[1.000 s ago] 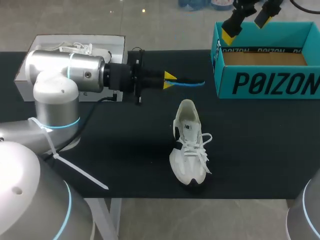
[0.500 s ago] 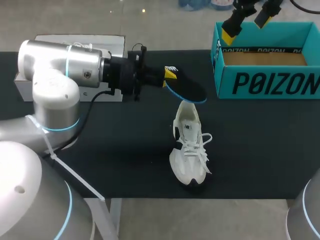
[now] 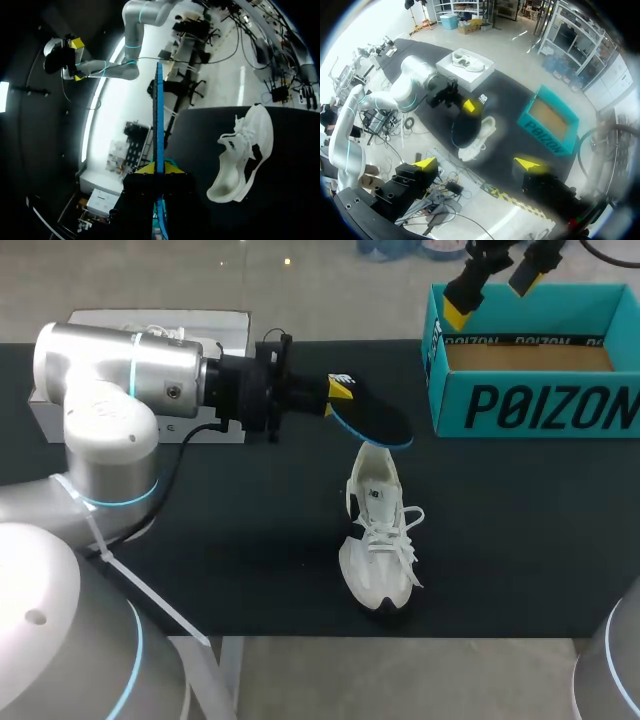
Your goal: Take the shoe out of the shoebox, open the shoe tongue, remove and reinsert the insole, then place the shoe into the shoebox
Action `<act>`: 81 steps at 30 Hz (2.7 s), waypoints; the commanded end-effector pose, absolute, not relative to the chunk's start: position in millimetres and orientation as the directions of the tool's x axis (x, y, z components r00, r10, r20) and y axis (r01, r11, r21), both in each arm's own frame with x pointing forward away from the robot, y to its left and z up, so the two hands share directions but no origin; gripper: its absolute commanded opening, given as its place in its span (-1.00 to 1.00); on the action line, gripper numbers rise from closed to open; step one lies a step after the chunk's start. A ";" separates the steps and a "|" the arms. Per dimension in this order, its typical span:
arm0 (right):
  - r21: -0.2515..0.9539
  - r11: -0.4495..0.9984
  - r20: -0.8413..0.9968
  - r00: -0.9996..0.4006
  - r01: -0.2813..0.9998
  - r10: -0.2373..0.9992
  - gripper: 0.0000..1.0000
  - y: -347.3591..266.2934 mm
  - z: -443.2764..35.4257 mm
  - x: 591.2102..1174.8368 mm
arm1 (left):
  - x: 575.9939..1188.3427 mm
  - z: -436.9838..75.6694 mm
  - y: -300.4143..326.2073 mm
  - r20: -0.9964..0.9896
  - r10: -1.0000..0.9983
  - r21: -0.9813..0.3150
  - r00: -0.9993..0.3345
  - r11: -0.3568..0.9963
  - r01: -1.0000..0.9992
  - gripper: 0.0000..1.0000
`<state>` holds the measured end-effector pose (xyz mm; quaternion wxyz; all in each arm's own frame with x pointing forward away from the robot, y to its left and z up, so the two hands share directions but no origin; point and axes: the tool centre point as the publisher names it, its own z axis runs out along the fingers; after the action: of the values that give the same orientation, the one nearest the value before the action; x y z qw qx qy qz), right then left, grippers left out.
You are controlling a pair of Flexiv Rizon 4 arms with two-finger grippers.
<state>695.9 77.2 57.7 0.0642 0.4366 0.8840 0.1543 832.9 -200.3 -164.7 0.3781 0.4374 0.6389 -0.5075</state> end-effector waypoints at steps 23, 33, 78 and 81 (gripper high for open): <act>0.325 0.571 0.022 -0.609 0.754 0.793 1.00 77.9 58.5 696.6 | 855.7 -172.9 -207.3 -0.946 -0.011 0.322 0.323 0.056 0.945 -1.00; 0.325 0.571 0.022 -0.609 0.754 0.793 1.00 77.9 58.5 696.6 | 865.7 -161.6 -197.1 -0.935 0.070 0.351 0.349 0.021 0.936 -1.00; 0.421 0.521 0.229 -0.642 0.743 0.731 1.00 64.4 35.7 699.5 | 866.9 -161.2 -196.5 -0.936 0.076 0.346 0.343 0.023 0.938 -1.00; 0.451 0.475 0.336 -0.636 0.756 0.695 1.00 61.8 25.1 702.9 | 866.9 -161.2 -196.5 -0.936 0.076 0.346 0.343 0.023 0.938 -1.00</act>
<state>698.2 78.6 52.4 0.0222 0.4368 0.8786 0.1915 867.0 -195.2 -160.7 0.5701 0.5881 0.4309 -0.3789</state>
